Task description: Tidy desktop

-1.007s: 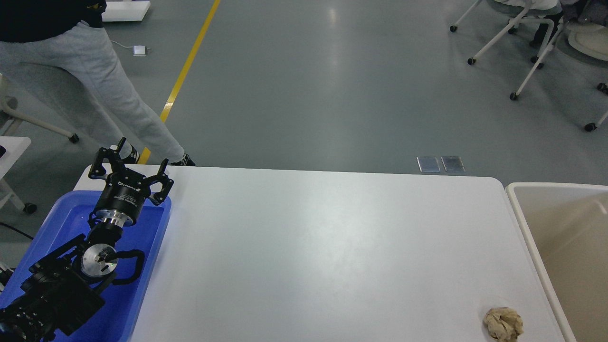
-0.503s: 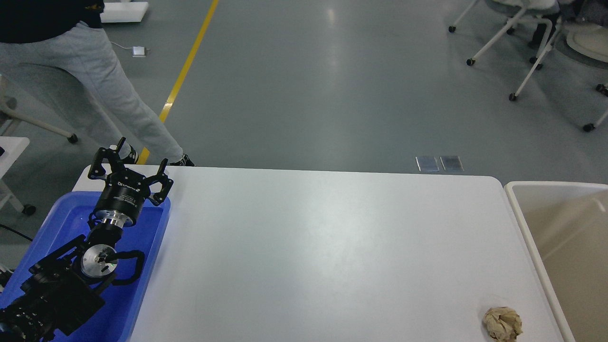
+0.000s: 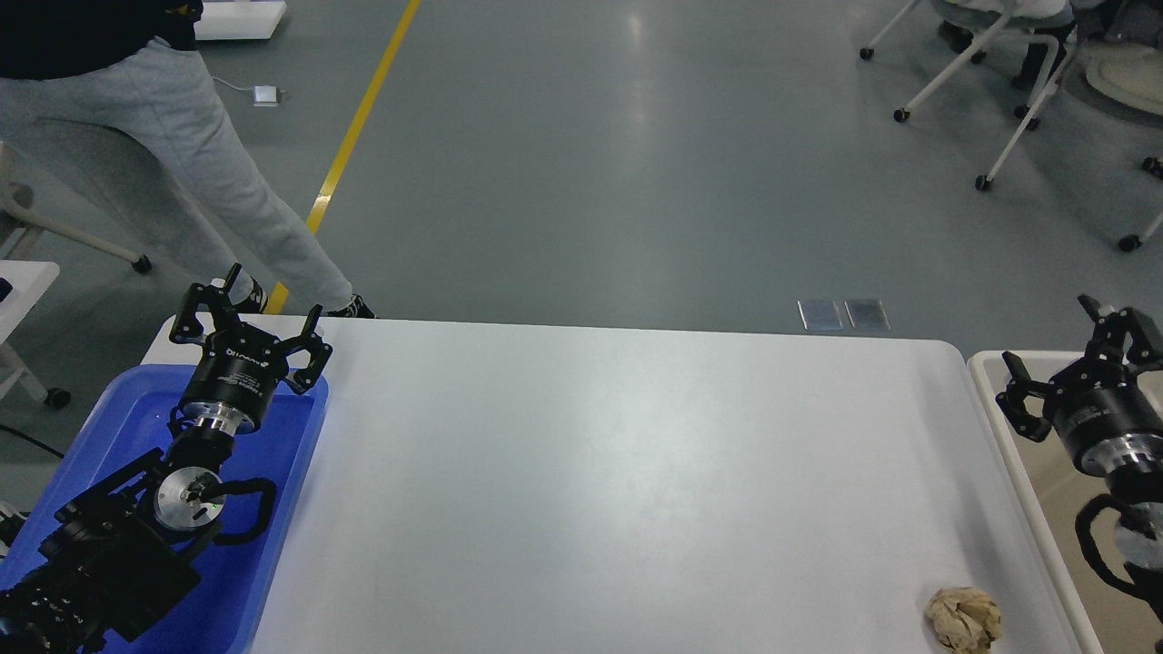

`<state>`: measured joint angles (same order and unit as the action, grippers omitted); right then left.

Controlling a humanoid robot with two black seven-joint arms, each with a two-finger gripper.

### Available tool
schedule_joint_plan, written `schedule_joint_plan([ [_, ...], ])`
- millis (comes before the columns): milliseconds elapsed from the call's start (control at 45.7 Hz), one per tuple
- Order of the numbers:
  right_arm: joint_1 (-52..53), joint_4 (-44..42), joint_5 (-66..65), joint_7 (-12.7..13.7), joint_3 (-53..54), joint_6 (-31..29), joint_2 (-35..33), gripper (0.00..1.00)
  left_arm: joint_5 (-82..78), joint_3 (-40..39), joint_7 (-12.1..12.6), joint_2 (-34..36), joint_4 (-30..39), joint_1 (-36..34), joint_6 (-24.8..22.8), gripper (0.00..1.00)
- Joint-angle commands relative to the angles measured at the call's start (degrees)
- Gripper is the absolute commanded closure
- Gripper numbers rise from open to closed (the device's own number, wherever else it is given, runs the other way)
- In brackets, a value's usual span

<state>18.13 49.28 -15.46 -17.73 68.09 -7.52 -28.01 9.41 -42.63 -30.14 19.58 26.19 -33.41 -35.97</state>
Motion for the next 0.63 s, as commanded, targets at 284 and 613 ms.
schedule_joint_plan([
  [284, 1.3, -0.4, -3.8, -4.9, 5.5, 0.7, 9.8, 0.01, 0.0, 0.0, -0.1, 0.0, 0.0, 0.0, -0.1, 0.00],
  [613, 3.4, -1.1, -4.7, -4.7, 3.5, 0.6, 10.1, 0.01, 0.0, 0.0, 0.0, -0.1, 0.0, 0.0, 0.0, 0.00],
])
